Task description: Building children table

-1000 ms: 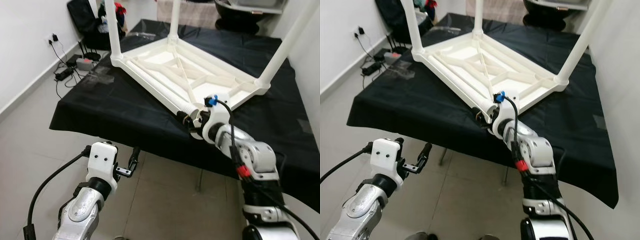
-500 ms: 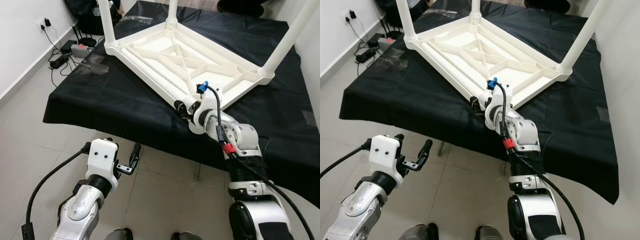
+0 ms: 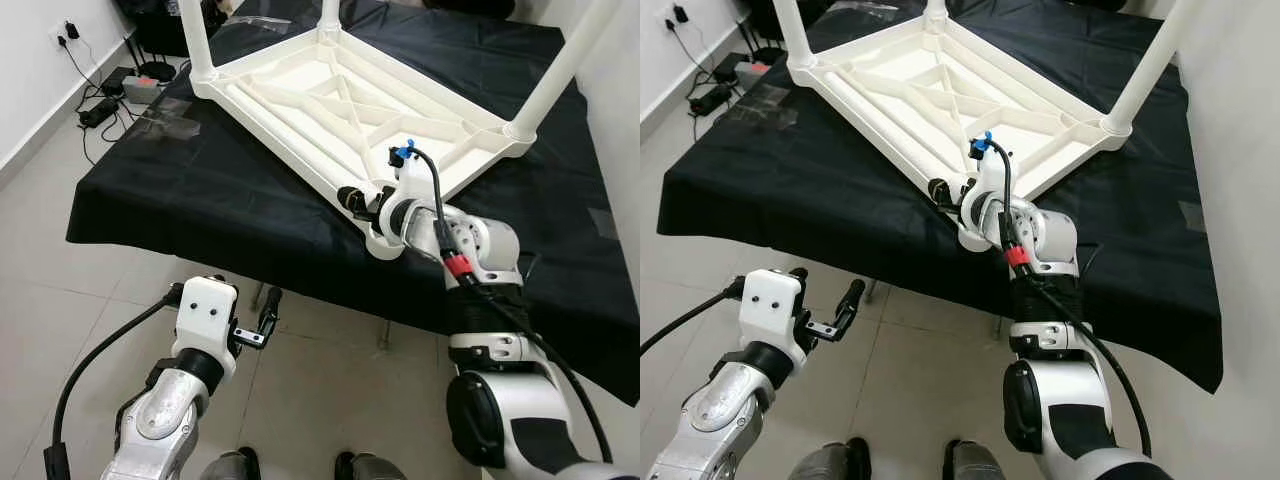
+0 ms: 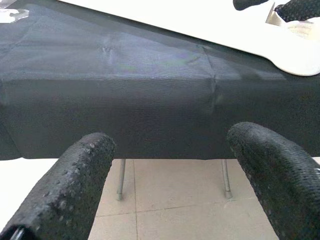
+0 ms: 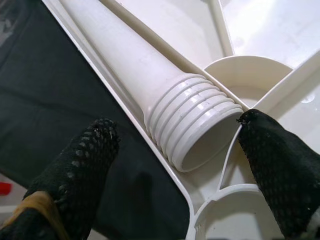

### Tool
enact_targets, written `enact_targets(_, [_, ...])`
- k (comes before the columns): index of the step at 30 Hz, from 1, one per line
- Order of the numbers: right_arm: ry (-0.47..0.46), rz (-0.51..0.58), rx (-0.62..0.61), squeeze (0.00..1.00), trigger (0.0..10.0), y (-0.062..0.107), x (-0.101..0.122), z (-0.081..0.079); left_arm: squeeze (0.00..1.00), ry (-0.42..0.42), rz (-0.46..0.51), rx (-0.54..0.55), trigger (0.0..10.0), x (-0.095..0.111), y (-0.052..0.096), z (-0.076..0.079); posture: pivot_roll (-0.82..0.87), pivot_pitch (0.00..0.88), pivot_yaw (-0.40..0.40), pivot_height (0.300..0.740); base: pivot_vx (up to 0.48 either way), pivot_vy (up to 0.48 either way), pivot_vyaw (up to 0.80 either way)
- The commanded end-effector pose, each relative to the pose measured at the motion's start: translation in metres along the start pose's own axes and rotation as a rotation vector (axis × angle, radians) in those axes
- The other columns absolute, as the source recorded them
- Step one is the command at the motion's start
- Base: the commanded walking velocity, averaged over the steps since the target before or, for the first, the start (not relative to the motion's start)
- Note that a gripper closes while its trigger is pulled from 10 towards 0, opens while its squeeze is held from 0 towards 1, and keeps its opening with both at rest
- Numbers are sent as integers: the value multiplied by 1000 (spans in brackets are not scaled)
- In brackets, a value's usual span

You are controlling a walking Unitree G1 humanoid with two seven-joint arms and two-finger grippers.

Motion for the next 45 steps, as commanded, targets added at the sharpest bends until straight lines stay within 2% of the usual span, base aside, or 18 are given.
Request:
enact_targets(1, [-36,-92,19,0,10000,-4,-20,2,0,-6,-20,2,10000,-4,2,0,-28,239,-77,740,0,0,0])
enact_targets(3, [-35,-100,36,0,10000,-2,-13,0,0,-7,-20,4,10000,-4,2,-1,-29,239,-76,740,0,0,0])
enact_targets(9, [-61,-155,77,0,10000,3,-9,-5,0,-8,-22,5,10000,-5,2,-1,-30,242,-72,740,0,0,0])
enact_targets(12, [-131,-232,132,0,10000,9,-9,-12,0,-8,-23,5,10000,-5,2,-2,-33,243,-71,740,0,0,0])
enact_targets(16, [-174,-262,149,0,10000,11,-8,-14,0,-8,-23,5,10000,-5,2,-2,-33,243,-71,740,0,0,0])
enact_targets(19, [-246,-305,167,0,10000,14,-5,-17,0,-8,-23,6,10000,-5,2,-2,-40,249,-73,740,0,0,0])
enact_targets(26, [-300,-321,161,0,10000,13,-5,-20,0,-7,-22,8,10000,-4,2,-2,-44,252,-76,740,0,0,0])
enact_targets(28, [-369,-312,194,0,10000,13,-1,-29,0,-7,-22,9,10000,-4,2,-2,-44,251,-76,740,0,0,0])
enact_targets(31, [-409,-296,225,0,10000,14,6,-36,0,-6,-22,10,10000,-4,2,-2,-44,251,-76,740,0,0,0])
enact_targets(33, [-409,-296,225,0,10000,14,6,-36,0,-6,-22,10,10000,-4,2,-2,-44,251,-76,740,0,0,0])
enact_targets(38, [-407,-258,276,0,10000,19,23,-41,0,-5,-24,10,10000,-5,2,-2,-44,243,-76,740,0,0,0])
enact_targets(40, [-377,-256,259,0,10000,23,27,-35,0,-5,-25,10,10000,-5,3,-2,-48,240,-76,740,0,0,0])
enact_targets(45, [-369,-262,238,0,10000,28,31,-29,0,-6,-26,11,10000,-5,3,-2,-49,238,-75,740,0,0,0])
Point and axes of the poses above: a point about 5 cm out from each wrist's last joint towards the gripper, its own y axis pointing back from the gripper into the wrist, its own x axis along the axis of the wrist's last joint, z = x × y, the point moved 6 cm from there along -y, pointing out of the wrist towards the gripper, and after that the axes turned 7 degrees about -y, right-handed, at the moved point
